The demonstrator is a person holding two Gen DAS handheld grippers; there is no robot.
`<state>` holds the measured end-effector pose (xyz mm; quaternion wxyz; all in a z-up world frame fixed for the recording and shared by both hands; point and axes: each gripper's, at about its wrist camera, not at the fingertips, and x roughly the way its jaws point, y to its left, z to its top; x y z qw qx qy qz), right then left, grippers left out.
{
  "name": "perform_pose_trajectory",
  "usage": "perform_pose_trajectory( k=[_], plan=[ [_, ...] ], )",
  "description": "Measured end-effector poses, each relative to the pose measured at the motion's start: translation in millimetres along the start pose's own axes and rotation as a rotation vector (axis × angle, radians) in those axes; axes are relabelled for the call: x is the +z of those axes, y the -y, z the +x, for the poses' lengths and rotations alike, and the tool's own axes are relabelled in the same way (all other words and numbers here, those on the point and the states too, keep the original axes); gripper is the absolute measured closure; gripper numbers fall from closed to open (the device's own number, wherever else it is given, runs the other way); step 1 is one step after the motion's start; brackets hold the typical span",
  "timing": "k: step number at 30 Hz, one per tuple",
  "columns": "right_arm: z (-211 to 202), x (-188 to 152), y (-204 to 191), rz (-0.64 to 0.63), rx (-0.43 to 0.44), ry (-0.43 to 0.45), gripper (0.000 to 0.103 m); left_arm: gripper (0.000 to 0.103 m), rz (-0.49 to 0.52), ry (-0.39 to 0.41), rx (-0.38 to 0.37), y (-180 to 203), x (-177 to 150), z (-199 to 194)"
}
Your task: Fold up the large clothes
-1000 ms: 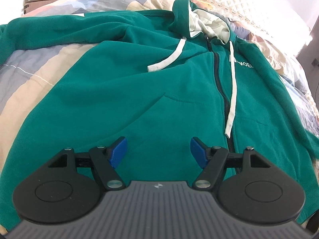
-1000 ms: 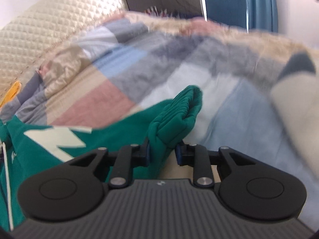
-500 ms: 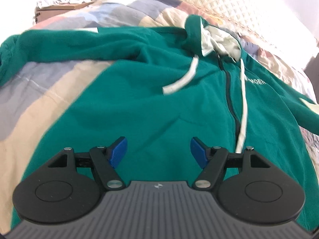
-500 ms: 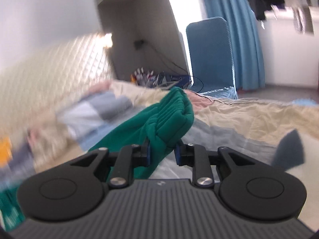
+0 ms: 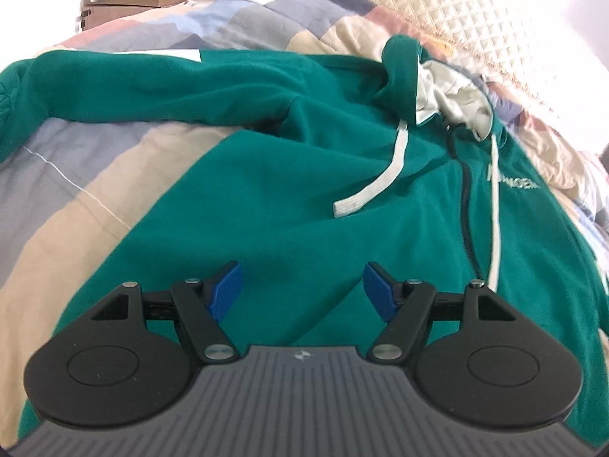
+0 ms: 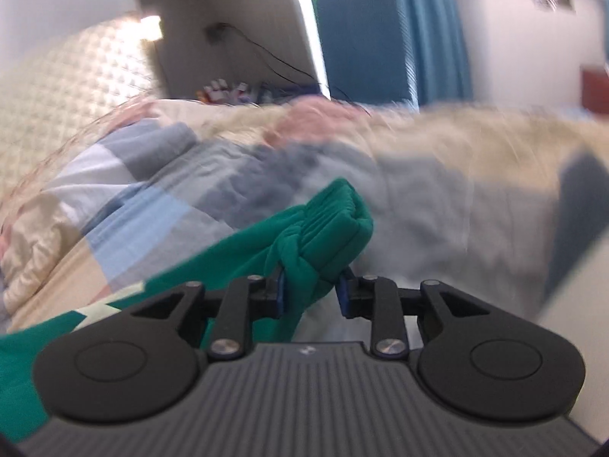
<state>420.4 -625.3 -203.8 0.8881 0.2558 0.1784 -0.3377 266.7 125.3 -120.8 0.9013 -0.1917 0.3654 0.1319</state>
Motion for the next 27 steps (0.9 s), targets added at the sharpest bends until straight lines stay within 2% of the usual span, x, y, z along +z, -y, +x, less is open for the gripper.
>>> perform_pose_trajectory(
  k=[2, 3, 4, 7, 11, 14, 19, 21, 24, 27],
  plan=[
    [-9.4, -7.0, 3.8, 0.034, -0.035, 0.006, 0.056, 0.028, 0.018, -0.035, 0.004, 0.5, -5.8, 9.5],
    [-16.0, -9.5, 3.7, 0.04, -0.042, 0.016, 0.043, 0.028, 0.022, -0.044, 0.008, -0.1, -8.9, 11.3],
    [-23.4, -11.6, 4.1, 0.042, -0.032, 0.026, 0.039, 0.028, 0.03, -0.043, 0.01, -0.3, -10.9, 10.4],
    [-52.9, -15.3, 4.6, 0.057, 0.019, 0.046, 0.039, 0.028, 0.046, -0.049, -0.012, 0.0, -12.1, 2.2],
    [-97.1, -21.5, 0.9, 0.077, 0.134, -0.022, 0.038, 0.028, 0.026, -0.021, -0.011, -0.9, -13.2, -14.8],
    [-125.3, -32.3, -6.7, 0.045, 0.249, -0.13, 0.037, 0.028, -0.005, -0.026, -0.026, -6.7, -9.3, -25.0],
    [-150.0, -63.5, -14.7, -0.035, 0.415, -0.418, 0.038, 0.028, -0.042, -0.04, 0.02, -29.5, -4.1, -47.4],
    [-154.9, -78.3, -13.3, -0.049, 0.449, -0.522, 0.037, 0.028, -0.075, -0.037, 0.047, -44.4, -2.9, -58.0],
    [-158.0, -98.3, -13.0, -0.065, 0.476, -0.646, 0.023, 0.028, -0.135, -0.037, 0.085, -69.2, -0.4, -71.2],
    [-155.0, -107.2, -10.9, -0.063, 0.478, -0.7, 0.023, 0.028, -0.22, -0.029, 0.092, -93.8, -1.4, -81.9]
  ],
)
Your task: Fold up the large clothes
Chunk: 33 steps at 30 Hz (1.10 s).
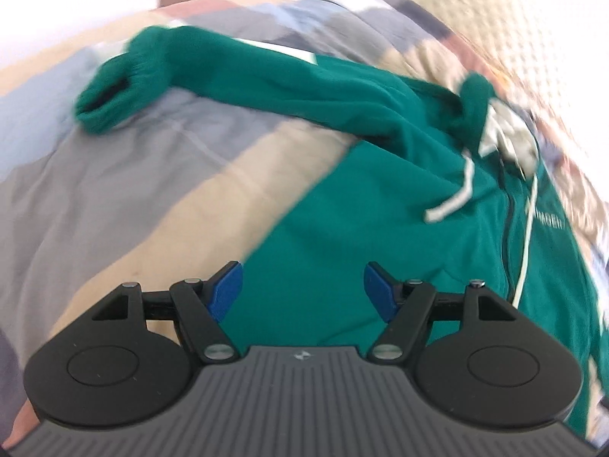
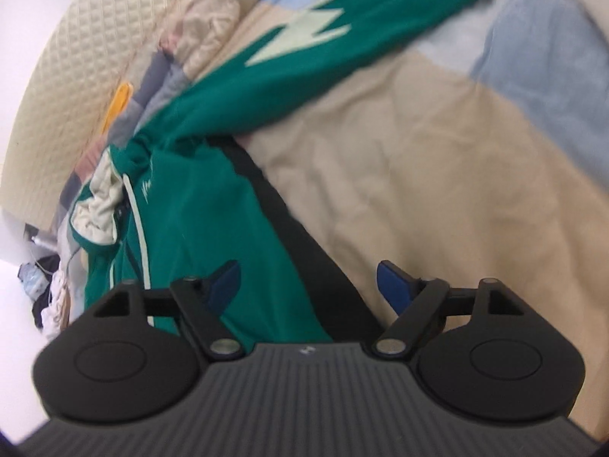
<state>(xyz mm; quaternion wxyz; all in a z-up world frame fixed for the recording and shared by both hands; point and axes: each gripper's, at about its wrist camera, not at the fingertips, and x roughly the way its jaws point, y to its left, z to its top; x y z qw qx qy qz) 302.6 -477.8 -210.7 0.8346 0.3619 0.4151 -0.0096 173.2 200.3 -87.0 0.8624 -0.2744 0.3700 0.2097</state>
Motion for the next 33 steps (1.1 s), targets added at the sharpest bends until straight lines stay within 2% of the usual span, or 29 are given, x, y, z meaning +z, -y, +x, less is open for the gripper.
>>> perform_pose_trajectory(
  k=[4, 8, 12, 15, 16, 17, 18, 19, 20, 21, 22, 23, 25, 28, 30, 33],
  plan=[
    [6.0, 2.8, 3.4, 0.021, 0.013, -0.016, 0.023, 0.028, -0.076, -0.022, 0.047, -22.0, -1.7, 6.1],
    [16.6, 0.1, 2.3, -0.006, 0.03, -0.065, 0.022, 0.028, -0.148, -0.096, 0.023, -31.2, -8.6, 21.6],
    [21.1, -9.5, 0.4, -0.025, 0.035, -0.107, 0.022, 0.028, -0.098, -0.104, 0.022, -24.4, -18.0, 25.0],
    [21.9, -16.3, -4.2, -0.039, 0.077, -0.138, 0.024, 0.03, -0.079, -0.1, -0.026, -20.1, -22.8, 22.1],
    [21.6, -18.2, -5.9, -0.052, 0.088, -0.145, 0.028, 0.034, -0.078, -0.092, -0.034, -18.4, -24.5, 20.4],
    [20.8, -20.0, -6.7, -0.063, 0.091, -0.151, 0.03, 0.042, -0.064, -0.094, -0.038, -14.9, -26.2, 19.9],
    [20.4, -21.8, -9.0, -0.079, 0.083, -0.153, 0.043, 0.048, -0.05, -0.097, -0.037, -12.9, -27.2, 20.0],
    [19.8, -24.2, -11.9, -0.103, 0.055, -0.145, 0.065, 0.058, -0.042, -0.098, -0.03, -11.4, -28.2, 20.6],
    [18.0, -26.2, -14.6, -0.126, 0.014, -0.132, 0.072, 0.067, -0.03, -0.098, -0.018, -9.6, -29.6, 20.3],
    [16.7, -28.1, -15.6, -0.147, -0.015, -0.126, 0.075, 0.072, -0.01, -0.098, -0.006, -6.5, -30.4, 19.9],
    [16.2, -29.6, -18.1, -0.165, -0.019, -0.124, 0.082, 0.081, 0.013, -0.097, 0.0, -3.2, -31.3, 18.8],
    [15.1, -31.0, -21.2, -0.185, -0.016, -0.123, 0.085, 0.088, 0.034, -0.093, 0.002, -0.9, -31.8, 16.8],
    [9.8, -32.6, -25.1, -0.22, -0.01, -0.107, 0.092, 0.093, 0.074, -0.07, 0.003, 3.7, -31.2, 11.1],
    [-6.1, -31.2, -25.9, -0.219, 0.047, -0.051, 0.094, 0.096, 0.128, -0.014, -0.022, 10.7, -29.2, -5.6],
    [-19.1, -29.4, -26.9, -0.21, 0.125, 0.0, 0.095, 0.096, 0.073, -0.005, -0.07, 3.9, -25.0, -15.9],
    [-33.4, -28.5, -25.4, -0.198, 0.179, 0.045, 0.095, 0.097, -0.017, 0.006, -0.13, -9.8, -17.2, -30.2]
  ],
)
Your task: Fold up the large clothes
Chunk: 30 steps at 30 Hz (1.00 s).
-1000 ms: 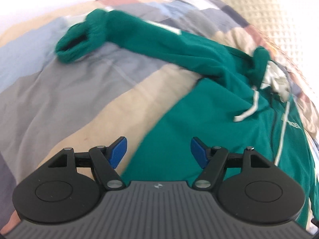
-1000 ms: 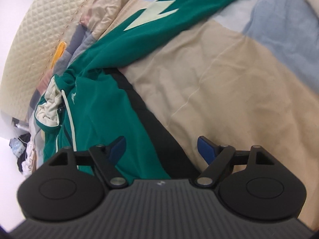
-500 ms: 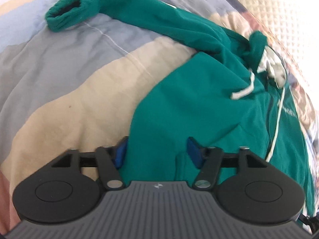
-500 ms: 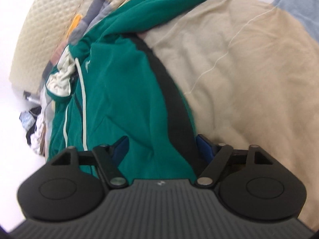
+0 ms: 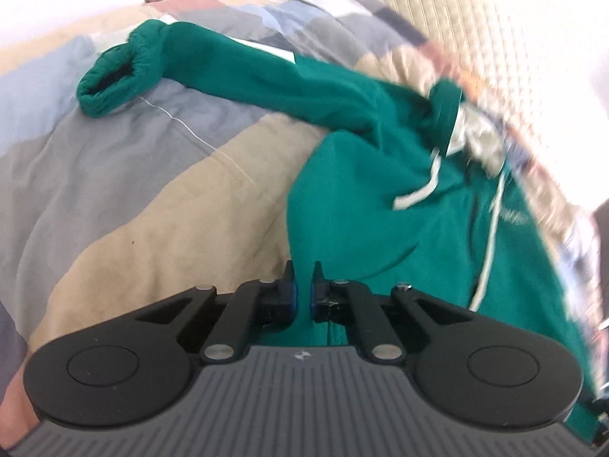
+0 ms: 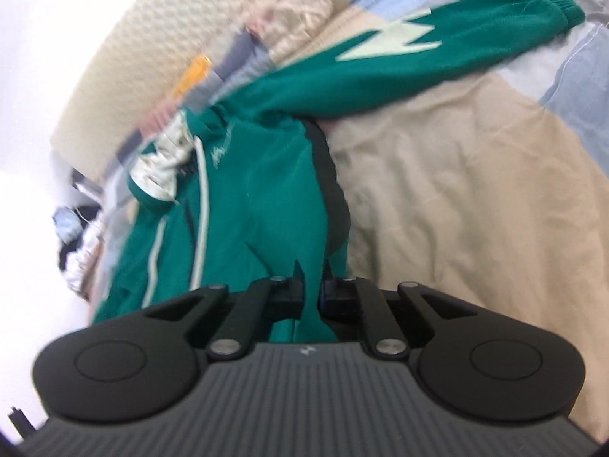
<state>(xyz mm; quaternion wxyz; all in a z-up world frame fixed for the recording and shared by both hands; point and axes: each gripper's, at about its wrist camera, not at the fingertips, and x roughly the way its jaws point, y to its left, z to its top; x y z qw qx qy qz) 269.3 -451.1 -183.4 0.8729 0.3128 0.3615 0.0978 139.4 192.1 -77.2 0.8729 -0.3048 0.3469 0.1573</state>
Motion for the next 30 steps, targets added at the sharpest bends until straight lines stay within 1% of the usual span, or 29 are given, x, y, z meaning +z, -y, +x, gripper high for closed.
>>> perform_pose_trajectory(
  k=[4, 6, 9, 11, 14, 16, 18, 20, 22, 24, 26, 27, 28, 29, 30],
  plan=[
    [-14.8, 2.2, 3.0, 0.028, 0.052, 0.059, 0.095, 0.097, -0.052, 0.037, -0.066, -5.2, 5.9, -22.6],
    [-23.7, 3.1, 4.7, 0.048, 0.077, 0.101, 0.095, 0.097, -0.056, 0.05, -0.1, -5.4, 6.4, -33.8],
    [-35.3, 0.1, 2.1, 0.056, 0.094, 0.151, 0.095, 0.097, -0.066, 0.059, -0.111, -7.0, 5.7, -44.6],
    [-31.0, -0.7, -4.4, 0.039, 0.063, 0.157, 0.095, 0.097, -0.069, 0.039, -0.1, -7.0, 5.3, -44.6],
    [-23.4, -1.9, -5.4, 0.039, -0.034, 0.121, 0.095, 0.097, -0.053, -0.016, -0.064, -6.0, 4.1, -36.0],
    [-11.1, -2.1, -0.2, 0.057, -0.102, 0.073, 0.095, 0.097, -0.048, -0.048, -0.028, -5.0, 3.2, -26.3],
    [0.5, -2.9, 7.1, 0.082, -0.15, 0.022, 0.095, 0.097, -0.035, -0.081, 0.016, -3.8, 1.5, -13.5],
    [9.4, -4.0, 15.3, 0.114, -0.181, -0.015, 0.095, 0.096, -0.02, -0.114, 0.055, -3.3, -0.5, -1.9],
    [17.0, -4.8, 17.8, 0.122, -0.209, -0.04, 0.094, 0.096, -0.025, -0.141, 0.075, -6.3, -1.3, 7.8],
    [20.9, -8.4, 18.6, 0.117, -0.226, -0.051, 0.094, 0.096, -0.052, -0.148, 0.076, -10.6, -2.5, 10.8],
    [19.5, -10.2, 17.3, 0.108, -0.225, -0.046, 0.092, 0.095, -0.044, -0.139, 0.082, -10.3, -2.4, 9.3],
    [18.6, -9.9, 17.4, 0.113, -0.217, -0.041, 0.091, 0.093, -0.037, -0.141, 0.081, -9.7, -2.0, 8.1],
    [17.4, -9.7, 17.7, 0.119, -0.209, -0.034, 0.091, 0.085, -0.029, -0.14, 0.083, -8.3, -1.6, 6.2],
    [15.3, -10.4, 18.0, 0.12, -0.201, -0.023, 0.089, 0.071, -0.019, -0.134, 0.093, -6.2, -1.2, 4.5],
    [13.0, -10.2, 16.2, 0.113, -0.2, -0.012, 0.083, 0.061, -0.008, -0.124, 0.101, -3.5, -1.3, 1.6]
  ],
)
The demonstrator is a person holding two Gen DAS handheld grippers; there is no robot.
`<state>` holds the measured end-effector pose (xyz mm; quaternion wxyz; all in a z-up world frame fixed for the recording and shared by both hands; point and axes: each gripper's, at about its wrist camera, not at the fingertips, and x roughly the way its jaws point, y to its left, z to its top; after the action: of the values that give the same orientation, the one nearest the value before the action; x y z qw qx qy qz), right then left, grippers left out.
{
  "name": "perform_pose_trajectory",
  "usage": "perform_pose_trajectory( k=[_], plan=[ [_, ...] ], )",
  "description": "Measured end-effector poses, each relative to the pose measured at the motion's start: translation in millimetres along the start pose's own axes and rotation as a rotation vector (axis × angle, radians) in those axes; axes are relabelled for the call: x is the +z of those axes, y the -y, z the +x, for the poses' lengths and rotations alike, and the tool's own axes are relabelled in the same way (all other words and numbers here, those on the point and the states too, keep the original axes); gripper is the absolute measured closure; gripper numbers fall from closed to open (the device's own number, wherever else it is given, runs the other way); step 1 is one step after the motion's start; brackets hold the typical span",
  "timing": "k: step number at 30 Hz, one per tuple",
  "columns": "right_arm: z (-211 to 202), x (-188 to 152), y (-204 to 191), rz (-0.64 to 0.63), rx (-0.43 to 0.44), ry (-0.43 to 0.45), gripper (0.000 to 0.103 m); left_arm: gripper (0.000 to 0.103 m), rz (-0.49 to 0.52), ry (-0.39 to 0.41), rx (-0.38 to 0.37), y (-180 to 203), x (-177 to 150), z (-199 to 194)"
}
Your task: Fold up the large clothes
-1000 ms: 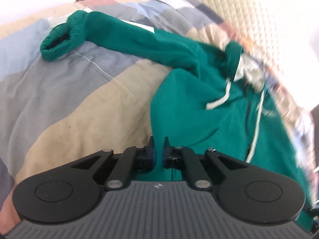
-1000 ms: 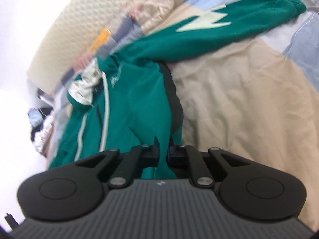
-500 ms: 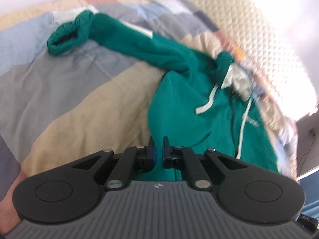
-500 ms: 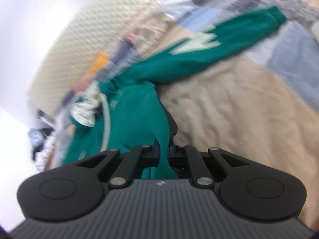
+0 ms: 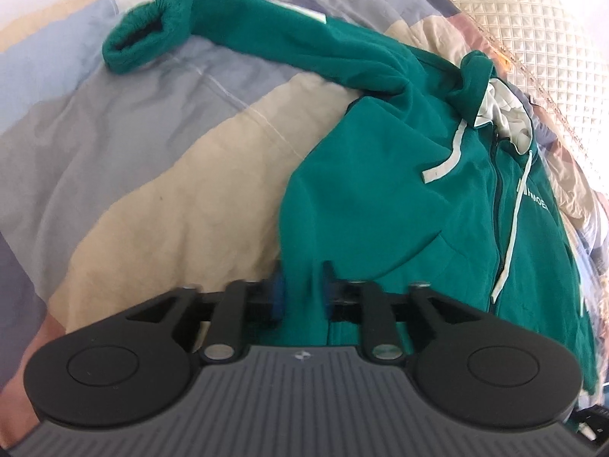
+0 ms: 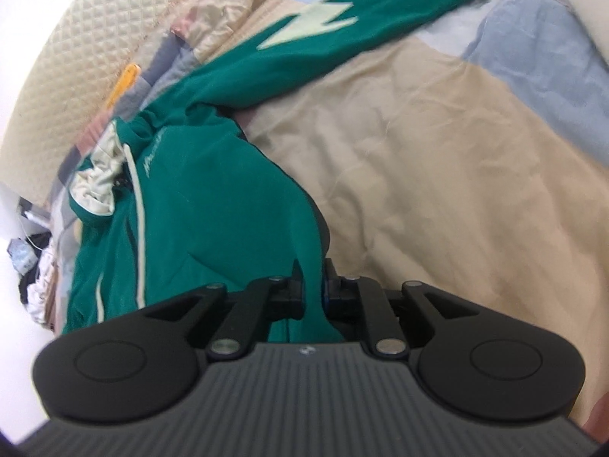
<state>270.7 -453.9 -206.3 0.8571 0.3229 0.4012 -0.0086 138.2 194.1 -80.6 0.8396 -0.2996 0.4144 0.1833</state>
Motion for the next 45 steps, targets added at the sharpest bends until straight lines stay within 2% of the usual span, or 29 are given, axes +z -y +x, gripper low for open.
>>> perform_pose_trajectory(
  k=[1, 2, 4, 5, 9, 15, 21, 23, 32, 36, 39, 42, 45],
  plan=[
    [-3.1, -0.2, -1.9, -0.011, -0.013, 0.018, 0.075, 0.047, 0.01, 0.019, 0.004, 2.9, -0.9, -4.6],
    [-6.8, -0.3, -3.5, -0.024, -0.029, 0.041, 0.071, 0.046, 0.02, 0.048, 0.006, 6.2, -2.0, -10.6],
    [-13.8, 0.1, -9.3, -0.055, -0.041, 0.086, 0.053, 0.046, 0.037, 0.104, 0.006, 11.4, -4.5, -24.5],
    [-16.7, 0.3, -11.6, -0.067, -0.033, 0.107, 0.051, 0.046, 0.052, 0.129, 0.001, 16.1, -6.0, -31.6],
    [-29.1, -3.6, -29.1, -0.178, 0.018, 0.189, 0.051, 0.045, 0.172, 0.209, -0.05, 46.7, -11.7, -55.7],
    [-36.5, -14.3, -63.2, -0.38, 0.035, 0.273, 0.051, 0.045, 0.454, 0.241, -0.138, 118.4, -29.5, -61.8],
    [-39.2, -26.1, -85.1, -0.527, 0.058, 0.315, 0.051, 0.045, 0.586, 0.22, -0.196, 169.1, -44.2, -41.1],
    [-33.3, -30.0, -91.4, -0.554, 0.074, 0.294, 0.051, 0.045, 0.613, 0.207, -0.202, 176.5, -49.2, -28.0],
    [31.4, -39.8, -112.6, -0.64, -0.006, 0.131, 0.052, 0.045, 0.629, 0.112, -0.156, 159.5, -50.4, 43.6],
    [61.1, -40.0, -112.9, -0.622, -0.058, 0.031, 0.053, 0.045, 0.559, 0.0, -0.164, 148.2, -49.6, 71.2],
    [55.0, -27.8, -106.2, -0.557, -0.055, 0.065, 0.053, 0.045, 0.528, -0.051, -0.158, 143.9, -52.9, 85.9],
    [44.3, -11.2, -97.9, -0.478, -0.054, 0.125, 0.053, 0.042, 0.535, -0.047, -0.153, 143.3, -56.0, 88.5],
    [36.0, 12.2, -81.1, -0.328, -0.014, 0.133, 0.052, 0.041, 0.519, -0.043, -0.155, 142.3, -58.3, 88.0]
  ],
)
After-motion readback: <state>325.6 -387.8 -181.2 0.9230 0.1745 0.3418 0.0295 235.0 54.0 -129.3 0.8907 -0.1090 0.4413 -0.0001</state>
